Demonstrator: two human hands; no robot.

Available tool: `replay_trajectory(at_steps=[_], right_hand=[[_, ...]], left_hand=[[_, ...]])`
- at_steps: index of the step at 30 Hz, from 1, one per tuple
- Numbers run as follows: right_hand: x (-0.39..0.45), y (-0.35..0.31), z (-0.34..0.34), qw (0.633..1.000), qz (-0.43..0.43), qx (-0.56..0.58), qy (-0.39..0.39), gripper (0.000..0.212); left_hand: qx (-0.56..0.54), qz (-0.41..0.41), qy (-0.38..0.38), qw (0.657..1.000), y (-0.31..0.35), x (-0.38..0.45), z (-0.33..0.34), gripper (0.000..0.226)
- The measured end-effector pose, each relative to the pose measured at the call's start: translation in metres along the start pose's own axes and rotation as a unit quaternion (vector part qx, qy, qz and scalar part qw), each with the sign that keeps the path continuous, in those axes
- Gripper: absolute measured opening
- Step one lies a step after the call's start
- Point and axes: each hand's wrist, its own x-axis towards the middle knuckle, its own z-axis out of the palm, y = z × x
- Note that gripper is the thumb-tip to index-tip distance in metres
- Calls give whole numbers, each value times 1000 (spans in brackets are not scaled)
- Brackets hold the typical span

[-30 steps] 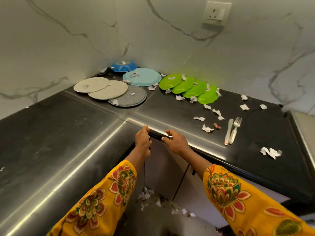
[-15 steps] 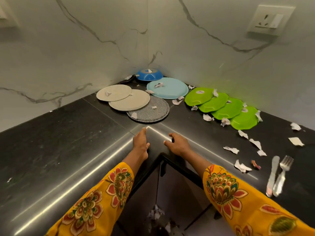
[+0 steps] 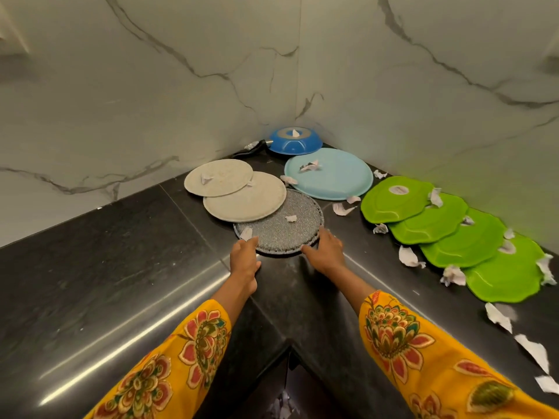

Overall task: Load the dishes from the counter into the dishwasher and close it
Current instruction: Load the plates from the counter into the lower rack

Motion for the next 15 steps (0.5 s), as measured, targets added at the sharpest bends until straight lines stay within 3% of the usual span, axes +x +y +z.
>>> replay_trajectory(at_steps=[6, 9, 10, 15], right_hand=[[42, -4, -1, 998, 55, 36, 5, 78], [54, -6, 0, 995, 65, 69, 40, 68], [56, -7, 1, 993, 72, 80, 49, 65], [58, -11, 0, 974, 118, 168, 92, 54]], left_hand=[[54, 18, 56, 997, 1, 35, 4, 12], [79, 5, 65, 995, -3, 50, 8, 73], [78, 4, 72, 994, -3, 54, 10, 82], [20, 11, 132, 991, 7, 50, 21, 80]])
